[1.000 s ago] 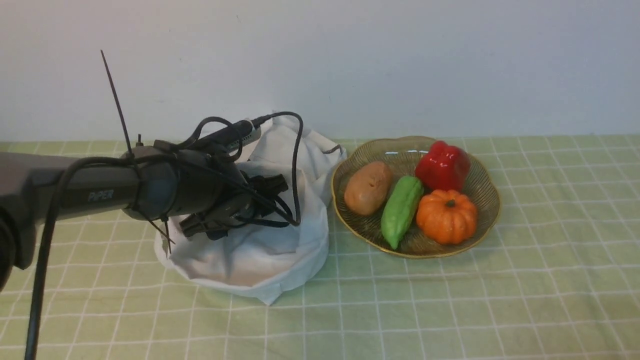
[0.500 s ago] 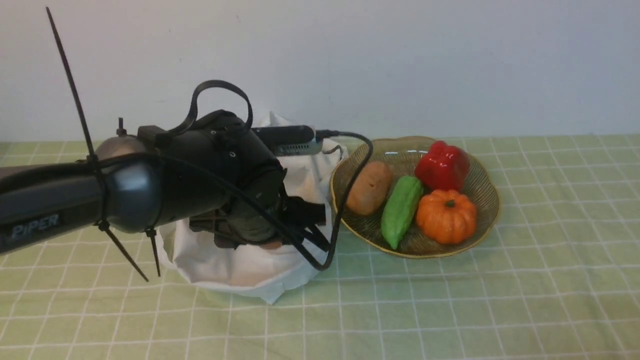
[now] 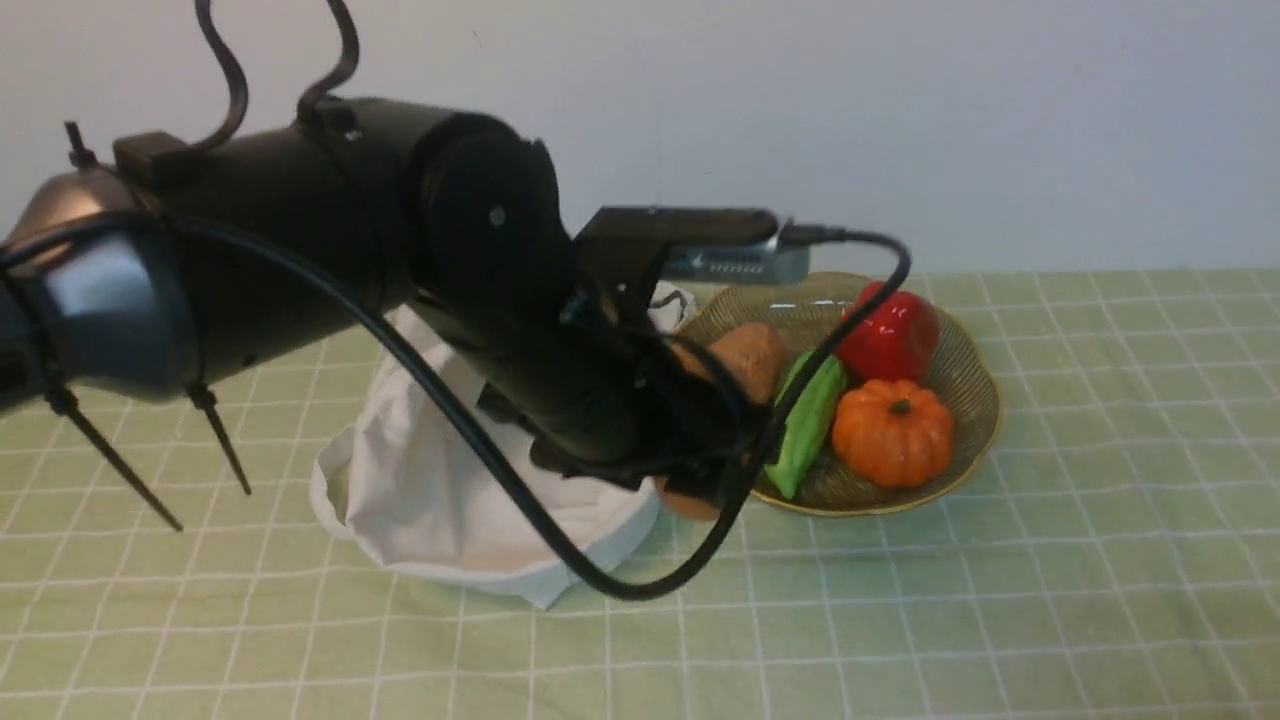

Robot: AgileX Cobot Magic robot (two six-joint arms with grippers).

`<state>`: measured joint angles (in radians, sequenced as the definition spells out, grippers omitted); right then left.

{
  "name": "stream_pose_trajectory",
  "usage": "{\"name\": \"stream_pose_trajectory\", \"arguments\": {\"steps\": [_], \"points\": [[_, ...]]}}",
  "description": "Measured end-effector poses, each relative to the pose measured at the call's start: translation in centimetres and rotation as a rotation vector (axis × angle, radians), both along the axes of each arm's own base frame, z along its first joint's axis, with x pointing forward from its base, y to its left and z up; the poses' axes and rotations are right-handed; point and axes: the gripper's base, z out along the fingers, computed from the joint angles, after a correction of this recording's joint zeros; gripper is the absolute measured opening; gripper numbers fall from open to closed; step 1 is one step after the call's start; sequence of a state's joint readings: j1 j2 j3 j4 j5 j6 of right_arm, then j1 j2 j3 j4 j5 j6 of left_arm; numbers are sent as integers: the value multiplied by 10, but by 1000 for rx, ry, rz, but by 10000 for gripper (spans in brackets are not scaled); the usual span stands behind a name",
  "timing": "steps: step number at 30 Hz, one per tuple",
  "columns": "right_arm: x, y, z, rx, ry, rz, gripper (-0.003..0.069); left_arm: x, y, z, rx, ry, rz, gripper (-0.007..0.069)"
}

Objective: Take vegetables from bag on green coffee tablecloth place on plate.
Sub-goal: 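Take the potato out of the bag and place it on the plate with the left gripper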

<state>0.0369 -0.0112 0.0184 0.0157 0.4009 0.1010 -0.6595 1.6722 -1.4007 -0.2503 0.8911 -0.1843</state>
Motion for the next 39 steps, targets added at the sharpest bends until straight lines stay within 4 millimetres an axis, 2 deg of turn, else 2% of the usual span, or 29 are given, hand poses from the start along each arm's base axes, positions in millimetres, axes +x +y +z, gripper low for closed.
{"name": "stream_pose_trajectory", "arguments": {"steps": [3,4,6,7,10,17,22,25,26,31,36,38,39], "points": [[0,0,0,0,0,0,-17,29,-24,9,-46,-57,-28,426],[0,0,0,0,0,0,-17,30,-25,6,-42,-50,-28,426],[0,0,0,0,0,0,-17,51,-41,4,-54,-81,-41,426],[0,0,0,0,0,0,-17,55,-44,3,-54,-85,-44,426],[0,0,0,0,0,0,-17,82,-62,-13,-28,-119,-55,426],[0,0,0,0,0,0,-17,110,-79,-41,4,-165,-55,426],[0,0,0,0,0,0,-17,118,-85,-59,0,-175,-46,451],[0,0,0,0,0,0,-17,119,-85,-64,5,-168,-46,512],[0,0,0,0,0,0,-17,120,-86,-66,6,-168,-46,564],[0,0,0,0,0,0,-17,121,-86,-67,10,-175,-53,657],[0,0,0,0,0,0,-17,117,-82,-53,28,-207,-81,630],[0,0,0,0,0,0,-17,108,-72,-18,44,-257,-98,503],[0,0,0,0,0,0,-17,107,-70,-15,47,-263,-101,491]]}}
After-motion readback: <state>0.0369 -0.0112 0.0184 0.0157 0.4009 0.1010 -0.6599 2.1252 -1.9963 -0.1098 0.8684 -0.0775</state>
